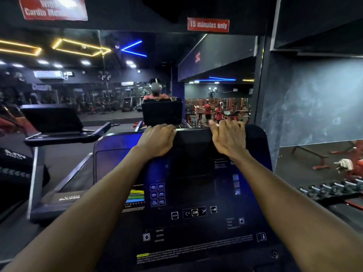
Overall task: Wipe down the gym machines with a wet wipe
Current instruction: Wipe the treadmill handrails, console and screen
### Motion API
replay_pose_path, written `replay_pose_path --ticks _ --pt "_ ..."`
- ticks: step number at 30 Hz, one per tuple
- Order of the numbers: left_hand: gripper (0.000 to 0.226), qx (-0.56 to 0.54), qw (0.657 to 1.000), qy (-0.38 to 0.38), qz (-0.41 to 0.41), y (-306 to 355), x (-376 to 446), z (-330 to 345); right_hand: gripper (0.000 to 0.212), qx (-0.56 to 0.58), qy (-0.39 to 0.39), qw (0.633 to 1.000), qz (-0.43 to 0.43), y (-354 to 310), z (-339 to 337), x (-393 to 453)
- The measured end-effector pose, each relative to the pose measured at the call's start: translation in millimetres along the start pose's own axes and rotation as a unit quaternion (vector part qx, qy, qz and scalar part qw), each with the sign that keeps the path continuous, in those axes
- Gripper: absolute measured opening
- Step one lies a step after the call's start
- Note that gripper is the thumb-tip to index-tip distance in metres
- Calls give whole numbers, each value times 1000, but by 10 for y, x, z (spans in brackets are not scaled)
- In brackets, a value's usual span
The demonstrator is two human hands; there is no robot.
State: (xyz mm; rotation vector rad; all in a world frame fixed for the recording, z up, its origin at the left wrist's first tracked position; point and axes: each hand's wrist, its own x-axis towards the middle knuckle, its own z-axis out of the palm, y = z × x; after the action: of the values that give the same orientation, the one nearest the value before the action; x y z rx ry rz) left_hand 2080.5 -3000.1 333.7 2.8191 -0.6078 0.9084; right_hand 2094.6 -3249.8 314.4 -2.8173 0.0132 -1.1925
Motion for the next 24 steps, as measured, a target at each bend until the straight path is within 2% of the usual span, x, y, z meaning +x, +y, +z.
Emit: replay_pose_path --ticks 3,6,9,12,15,19,22,24 --pt "40 -12 1000 -4 -10 -100 -49 -63 77 29 0 999 -36 -660 60 -55" --pt "32 -34 999 -20 -19 -118 -79 -130 68 45 8 994 -100 -1127 18 -164" --pt "33 -19 999 -4 -27 -265 -146 -152 63 32 -4 990 -137 -1021 -6 -136" --pt "34 0 1000 12 -28 -485 -274 -178 69 25 3 997 -79 -932 14 -113" --pt "33 8 999 21 -35 -623 -363 -214 69 38 8 998 -52 -1333 52 -138" --pt "32 -1 999 28 -37 -650 -420 -193 57 43 12 993 -106 -1766 54 -239" --pt "37 -3 999 36 -21 -682 -468 -147 54 26 23 987 -159 -1496 67 -205" --pt "40 10 999 39 -25 -789 -521 -137 56 23 29 991 -129 -1296 67 -195"
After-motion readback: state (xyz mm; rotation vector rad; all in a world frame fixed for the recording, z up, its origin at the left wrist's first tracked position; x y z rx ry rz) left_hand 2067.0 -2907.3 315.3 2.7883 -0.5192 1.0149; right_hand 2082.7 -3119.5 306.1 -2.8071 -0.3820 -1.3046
